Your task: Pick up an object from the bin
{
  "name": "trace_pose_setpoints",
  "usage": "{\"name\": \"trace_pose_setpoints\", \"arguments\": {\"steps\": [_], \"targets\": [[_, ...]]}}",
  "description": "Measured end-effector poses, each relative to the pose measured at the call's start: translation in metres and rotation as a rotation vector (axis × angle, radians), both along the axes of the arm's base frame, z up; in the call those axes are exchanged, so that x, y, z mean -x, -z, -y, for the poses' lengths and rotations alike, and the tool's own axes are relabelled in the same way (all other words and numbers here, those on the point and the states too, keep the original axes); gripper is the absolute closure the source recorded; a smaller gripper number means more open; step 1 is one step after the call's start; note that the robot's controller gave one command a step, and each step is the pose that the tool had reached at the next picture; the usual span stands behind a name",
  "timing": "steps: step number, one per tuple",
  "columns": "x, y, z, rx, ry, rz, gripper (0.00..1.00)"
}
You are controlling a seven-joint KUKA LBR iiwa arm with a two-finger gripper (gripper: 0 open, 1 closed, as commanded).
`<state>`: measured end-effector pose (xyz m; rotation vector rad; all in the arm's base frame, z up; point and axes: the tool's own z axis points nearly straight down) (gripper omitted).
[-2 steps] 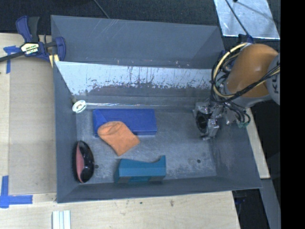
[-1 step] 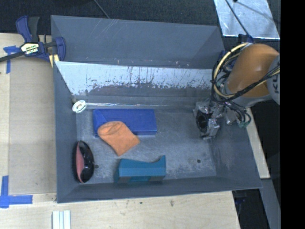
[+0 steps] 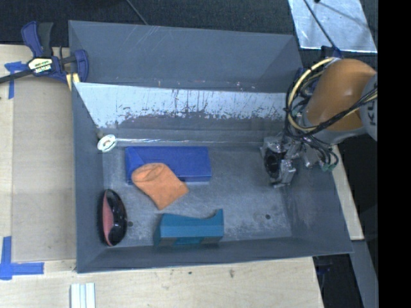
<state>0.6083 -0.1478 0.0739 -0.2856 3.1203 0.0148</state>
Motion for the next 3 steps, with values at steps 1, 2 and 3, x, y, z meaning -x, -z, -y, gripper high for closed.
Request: {"name": "trace_pose_setpoints", "arguments": {"steps": [1,2,3], "targets": [[0.034,-0.001,0.0,0.001,-0.035,0.01,1.0],[0.019,-0.003,0.001,0.0,-0.074,-0.003,1.0],[0.019,-0.003,0.001,0.0,-0.074,-0.003,1.0]]}}
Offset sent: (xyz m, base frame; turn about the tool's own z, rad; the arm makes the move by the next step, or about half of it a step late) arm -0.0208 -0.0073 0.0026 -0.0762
